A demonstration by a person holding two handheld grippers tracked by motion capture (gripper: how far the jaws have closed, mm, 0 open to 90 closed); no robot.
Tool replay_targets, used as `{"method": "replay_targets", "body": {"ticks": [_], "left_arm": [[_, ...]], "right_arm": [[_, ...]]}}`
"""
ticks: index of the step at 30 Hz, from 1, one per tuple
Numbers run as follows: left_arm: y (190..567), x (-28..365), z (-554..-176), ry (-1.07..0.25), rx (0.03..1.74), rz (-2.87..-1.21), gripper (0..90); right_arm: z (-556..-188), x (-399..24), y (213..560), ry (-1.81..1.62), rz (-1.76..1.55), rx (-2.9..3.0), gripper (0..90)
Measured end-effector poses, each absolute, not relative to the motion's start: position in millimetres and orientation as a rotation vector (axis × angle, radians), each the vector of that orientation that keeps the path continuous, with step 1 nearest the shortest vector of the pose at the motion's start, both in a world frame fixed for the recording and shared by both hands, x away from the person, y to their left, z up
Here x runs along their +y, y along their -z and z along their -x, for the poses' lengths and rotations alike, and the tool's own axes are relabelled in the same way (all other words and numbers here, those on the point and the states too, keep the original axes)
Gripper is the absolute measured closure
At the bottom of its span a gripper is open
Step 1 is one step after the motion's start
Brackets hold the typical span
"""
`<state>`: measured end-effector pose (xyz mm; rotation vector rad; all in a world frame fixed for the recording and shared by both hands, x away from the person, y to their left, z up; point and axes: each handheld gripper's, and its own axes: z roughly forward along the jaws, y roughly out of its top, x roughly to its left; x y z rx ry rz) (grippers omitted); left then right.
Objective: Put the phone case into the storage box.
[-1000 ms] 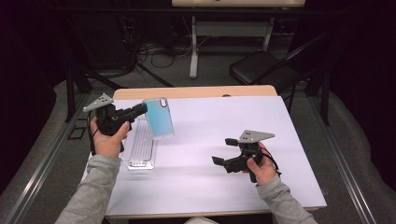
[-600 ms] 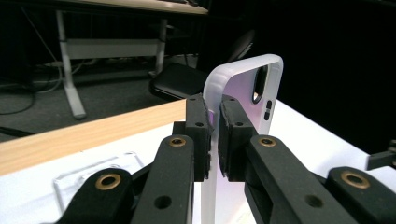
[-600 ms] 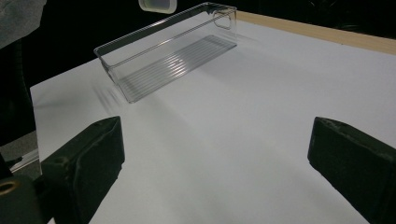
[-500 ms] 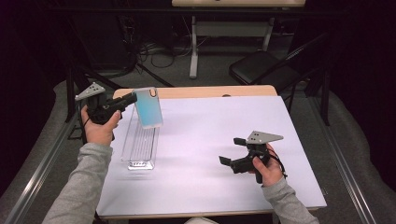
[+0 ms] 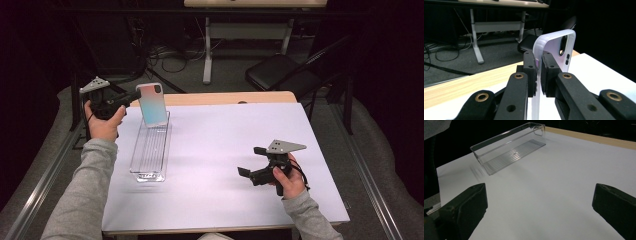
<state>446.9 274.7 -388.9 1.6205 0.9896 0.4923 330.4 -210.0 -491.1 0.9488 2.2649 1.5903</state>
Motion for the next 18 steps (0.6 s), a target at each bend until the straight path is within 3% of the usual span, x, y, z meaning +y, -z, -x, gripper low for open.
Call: {"method": "replay_targets", "body": {"ticks": [18], "left_arm": [[407,277,-477,-0.517,1.023,-1.617,83.9]], "right_arm": [[-332,-214,496,-1.576,-0.973,2.234,0.0]]}}
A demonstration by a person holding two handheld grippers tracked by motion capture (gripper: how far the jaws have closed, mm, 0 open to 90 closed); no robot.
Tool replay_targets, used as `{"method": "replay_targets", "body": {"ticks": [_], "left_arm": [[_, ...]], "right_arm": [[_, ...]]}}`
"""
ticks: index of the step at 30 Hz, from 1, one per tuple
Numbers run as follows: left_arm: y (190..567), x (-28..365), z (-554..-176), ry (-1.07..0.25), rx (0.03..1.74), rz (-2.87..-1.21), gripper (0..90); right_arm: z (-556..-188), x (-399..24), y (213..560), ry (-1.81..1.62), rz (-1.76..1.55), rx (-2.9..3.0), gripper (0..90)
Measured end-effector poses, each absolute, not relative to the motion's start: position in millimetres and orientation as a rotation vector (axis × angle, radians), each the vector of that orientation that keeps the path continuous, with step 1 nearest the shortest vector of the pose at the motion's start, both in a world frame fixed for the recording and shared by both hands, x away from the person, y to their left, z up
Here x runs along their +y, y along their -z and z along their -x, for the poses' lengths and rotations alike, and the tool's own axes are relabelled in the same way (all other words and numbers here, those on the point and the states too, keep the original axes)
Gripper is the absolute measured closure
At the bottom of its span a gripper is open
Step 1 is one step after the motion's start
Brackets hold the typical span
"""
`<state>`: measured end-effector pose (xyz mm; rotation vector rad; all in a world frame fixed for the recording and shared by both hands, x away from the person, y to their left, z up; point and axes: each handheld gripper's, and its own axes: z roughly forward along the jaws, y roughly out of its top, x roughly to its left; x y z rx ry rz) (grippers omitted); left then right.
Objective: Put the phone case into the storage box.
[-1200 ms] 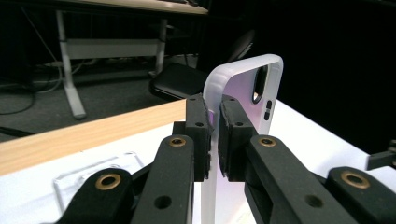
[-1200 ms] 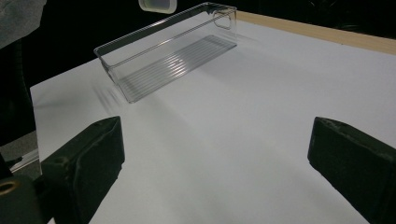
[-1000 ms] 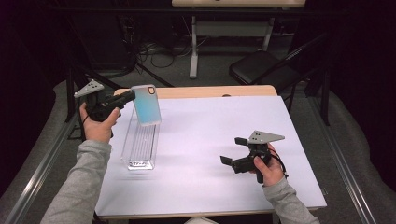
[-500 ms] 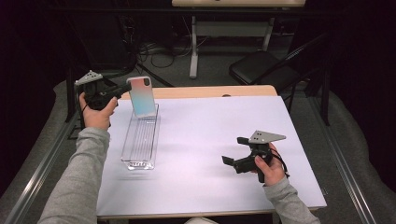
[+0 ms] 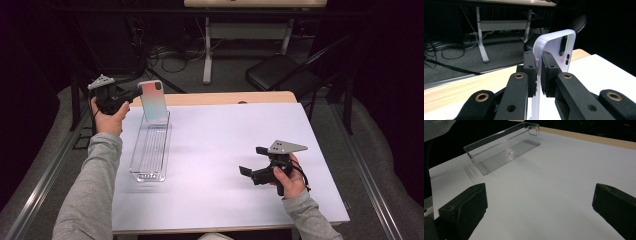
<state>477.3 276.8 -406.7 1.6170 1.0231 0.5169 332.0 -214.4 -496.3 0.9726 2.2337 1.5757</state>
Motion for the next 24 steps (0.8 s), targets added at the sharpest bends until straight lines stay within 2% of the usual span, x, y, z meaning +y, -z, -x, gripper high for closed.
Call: {"method": "replay_targets", "body": {"ticks": [24], "left_arm": [[428,285,-500,-0.548,1.058,-1.613,83.9]], "right_arm": [[-334,-216,501,-1.581,-0.994,2.233,0.0]]}}
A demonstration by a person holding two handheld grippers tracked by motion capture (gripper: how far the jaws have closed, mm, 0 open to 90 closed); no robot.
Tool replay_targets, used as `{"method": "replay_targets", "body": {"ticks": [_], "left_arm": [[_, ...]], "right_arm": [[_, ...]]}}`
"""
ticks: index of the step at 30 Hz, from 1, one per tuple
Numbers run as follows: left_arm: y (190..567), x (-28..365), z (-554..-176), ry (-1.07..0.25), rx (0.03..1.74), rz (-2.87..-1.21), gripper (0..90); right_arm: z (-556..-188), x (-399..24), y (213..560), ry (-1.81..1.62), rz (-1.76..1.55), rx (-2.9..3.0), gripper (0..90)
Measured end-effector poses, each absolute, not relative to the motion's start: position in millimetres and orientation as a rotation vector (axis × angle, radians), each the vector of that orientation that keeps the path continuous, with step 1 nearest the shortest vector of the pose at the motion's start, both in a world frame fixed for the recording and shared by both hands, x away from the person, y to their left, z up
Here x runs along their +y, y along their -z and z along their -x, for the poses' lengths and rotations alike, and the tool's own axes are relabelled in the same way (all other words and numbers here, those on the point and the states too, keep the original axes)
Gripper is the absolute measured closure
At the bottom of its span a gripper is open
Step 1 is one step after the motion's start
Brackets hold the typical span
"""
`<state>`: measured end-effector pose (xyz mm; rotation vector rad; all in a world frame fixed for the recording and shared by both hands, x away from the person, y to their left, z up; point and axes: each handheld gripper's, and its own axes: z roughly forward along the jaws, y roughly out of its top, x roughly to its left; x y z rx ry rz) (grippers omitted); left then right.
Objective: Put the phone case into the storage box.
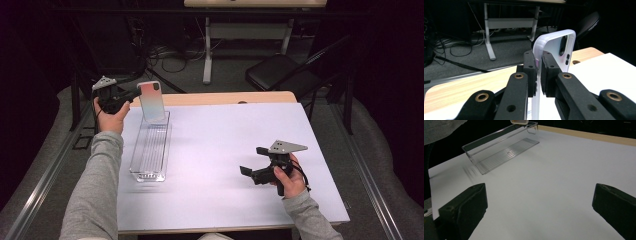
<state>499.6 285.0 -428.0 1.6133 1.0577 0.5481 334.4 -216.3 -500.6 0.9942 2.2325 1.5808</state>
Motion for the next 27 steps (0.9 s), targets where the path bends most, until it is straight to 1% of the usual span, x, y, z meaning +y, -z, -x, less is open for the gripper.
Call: {"method": "replay_targets", "body": {"ticks": [16,27], "left_arm": [[444,291,-513,-0.548,1.07,-1.615,83.9],[459,282,-521,-0.548,1.072,-1.66,83.9]], "right_arm": [[-335,-216,501,-1.577,-0.995,2.242,0.0],[-336,-215,503,-1.573,-0.997,2.248,0.0]]}}
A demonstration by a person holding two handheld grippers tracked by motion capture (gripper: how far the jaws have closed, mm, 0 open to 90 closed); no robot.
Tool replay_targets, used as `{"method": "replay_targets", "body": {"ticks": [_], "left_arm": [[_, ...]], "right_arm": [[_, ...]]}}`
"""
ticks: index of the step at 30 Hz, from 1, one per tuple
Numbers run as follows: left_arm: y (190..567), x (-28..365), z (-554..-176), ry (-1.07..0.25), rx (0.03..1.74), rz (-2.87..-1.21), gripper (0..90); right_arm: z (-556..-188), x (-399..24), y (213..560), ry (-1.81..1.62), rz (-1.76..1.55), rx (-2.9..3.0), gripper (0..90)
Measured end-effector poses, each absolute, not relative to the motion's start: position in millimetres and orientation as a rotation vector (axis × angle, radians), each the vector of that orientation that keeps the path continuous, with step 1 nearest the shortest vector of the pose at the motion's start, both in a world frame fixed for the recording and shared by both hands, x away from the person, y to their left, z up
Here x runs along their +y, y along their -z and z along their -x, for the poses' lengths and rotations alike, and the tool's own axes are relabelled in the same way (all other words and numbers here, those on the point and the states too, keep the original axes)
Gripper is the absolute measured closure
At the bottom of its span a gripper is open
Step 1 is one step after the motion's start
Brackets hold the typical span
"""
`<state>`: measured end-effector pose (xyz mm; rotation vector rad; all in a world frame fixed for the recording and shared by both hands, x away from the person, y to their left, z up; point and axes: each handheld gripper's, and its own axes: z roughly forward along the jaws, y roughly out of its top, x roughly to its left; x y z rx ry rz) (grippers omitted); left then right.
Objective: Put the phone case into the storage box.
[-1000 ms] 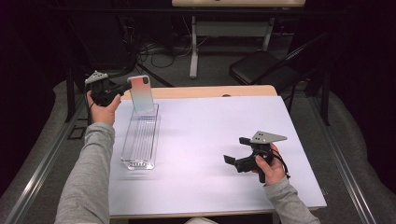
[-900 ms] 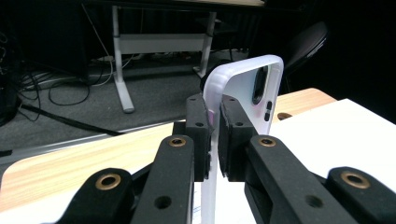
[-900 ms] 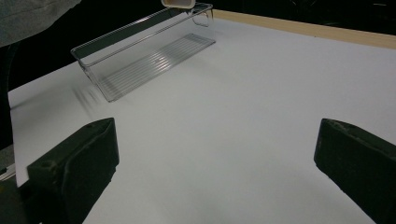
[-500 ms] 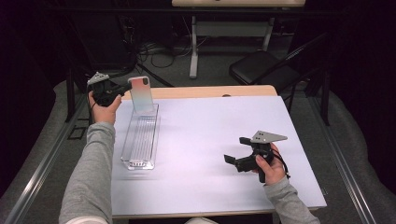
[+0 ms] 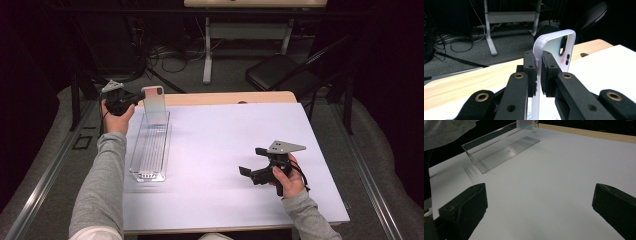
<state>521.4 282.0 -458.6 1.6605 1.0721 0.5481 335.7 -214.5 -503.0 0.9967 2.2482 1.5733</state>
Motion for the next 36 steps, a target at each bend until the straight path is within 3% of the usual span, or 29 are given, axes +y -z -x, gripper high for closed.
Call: {"method": "replay_targets", "body": {"ticks": [36], "left_arm": [[481,270,-528,-0.543,1.047,-1.766,83.9]], "right_arm": [[-337,-215,506,-1.575,-1.009,2.253,0.0]]}}
